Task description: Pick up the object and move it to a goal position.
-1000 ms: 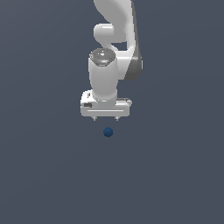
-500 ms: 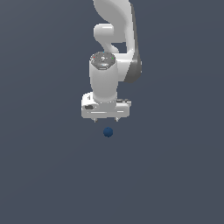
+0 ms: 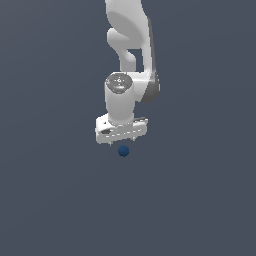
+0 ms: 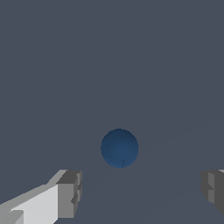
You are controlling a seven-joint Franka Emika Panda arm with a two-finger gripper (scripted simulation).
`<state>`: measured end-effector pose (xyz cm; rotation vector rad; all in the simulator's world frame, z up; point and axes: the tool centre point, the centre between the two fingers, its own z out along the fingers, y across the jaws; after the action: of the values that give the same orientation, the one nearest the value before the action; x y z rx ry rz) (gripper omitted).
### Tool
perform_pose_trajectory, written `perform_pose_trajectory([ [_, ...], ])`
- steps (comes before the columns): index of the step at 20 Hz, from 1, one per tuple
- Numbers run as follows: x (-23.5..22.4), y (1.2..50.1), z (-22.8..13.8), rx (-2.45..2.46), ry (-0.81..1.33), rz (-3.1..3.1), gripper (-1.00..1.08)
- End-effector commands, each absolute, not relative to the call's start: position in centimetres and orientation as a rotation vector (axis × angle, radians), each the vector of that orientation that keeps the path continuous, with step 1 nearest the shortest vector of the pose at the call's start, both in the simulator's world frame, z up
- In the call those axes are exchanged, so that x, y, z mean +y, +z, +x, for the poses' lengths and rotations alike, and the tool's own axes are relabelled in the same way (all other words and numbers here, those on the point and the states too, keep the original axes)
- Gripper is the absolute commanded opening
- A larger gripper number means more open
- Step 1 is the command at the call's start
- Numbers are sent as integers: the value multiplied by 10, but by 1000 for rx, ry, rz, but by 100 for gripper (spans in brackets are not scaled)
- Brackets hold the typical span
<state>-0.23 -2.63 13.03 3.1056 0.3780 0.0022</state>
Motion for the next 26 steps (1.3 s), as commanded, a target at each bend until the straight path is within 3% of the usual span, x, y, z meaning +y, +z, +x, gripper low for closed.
perform_pose_trajectory([
  [1, -25, 118, -4, 476, 0, 3094, 100],
  [26, -21, 60, -12, 766, -1, 3047, 100],
])
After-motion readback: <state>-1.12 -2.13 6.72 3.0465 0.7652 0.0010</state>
